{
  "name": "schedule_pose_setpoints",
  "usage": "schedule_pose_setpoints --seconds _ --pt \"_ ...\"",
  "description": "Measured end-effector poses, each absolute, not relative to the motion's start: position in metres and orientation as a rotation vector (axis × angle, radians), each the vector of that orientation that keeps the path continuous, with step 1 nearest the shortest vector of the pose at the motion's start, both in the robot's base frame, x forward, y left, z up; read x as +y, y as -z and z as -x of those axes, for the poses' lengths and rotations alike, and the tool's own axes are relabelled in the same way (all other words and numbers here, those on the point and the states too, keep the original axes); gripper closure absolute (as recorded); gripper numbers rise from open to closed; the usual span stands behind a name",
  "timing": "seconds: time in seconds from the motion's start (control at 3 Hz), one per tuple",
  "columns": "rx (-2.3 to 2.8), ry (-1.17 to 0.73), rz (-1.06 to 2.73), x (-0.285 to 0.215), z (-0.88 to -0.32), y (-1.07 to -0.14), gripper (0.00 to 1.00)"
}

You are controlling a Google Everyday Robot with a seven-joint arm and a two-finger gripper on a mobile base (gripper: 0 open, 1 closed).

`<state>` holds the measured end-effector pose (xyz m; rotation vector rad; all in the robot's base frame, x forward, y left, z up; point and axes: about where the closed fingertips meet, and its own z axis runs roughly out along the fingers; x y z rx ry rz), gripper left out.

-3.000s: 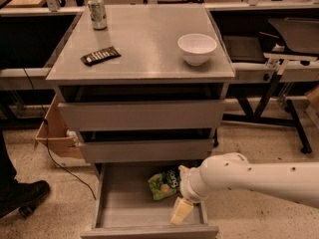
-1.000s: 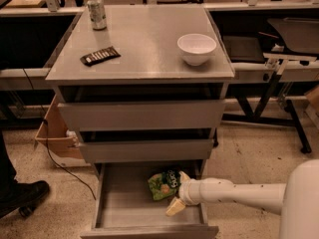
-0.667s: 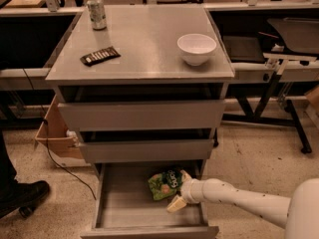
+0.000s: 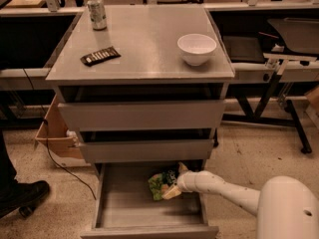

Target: Pick green rice chip bag from bottom drawer and place on counter

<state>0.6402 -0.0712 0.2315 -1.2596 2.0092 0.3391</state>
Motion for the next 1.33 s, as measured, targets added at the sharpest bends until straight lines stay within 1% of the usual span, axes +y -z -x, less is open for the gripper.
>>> schedule_pose_setpoints --seconds 0.33,0.67,1.0,1.33 --pt "2.062 -0.338 1.259 -0.066 -0.661 -0.194 0.0" --pt "2.131 -0.359 1.261 -0.066 -0.663 -0.156 0.0" --pt "2.179 -0.386 1.259 -0.069 -0.656 -0.13 0.04" --pt "2.191 -0.398 1.254 -0.072 -0.65 -0.122 0.27"
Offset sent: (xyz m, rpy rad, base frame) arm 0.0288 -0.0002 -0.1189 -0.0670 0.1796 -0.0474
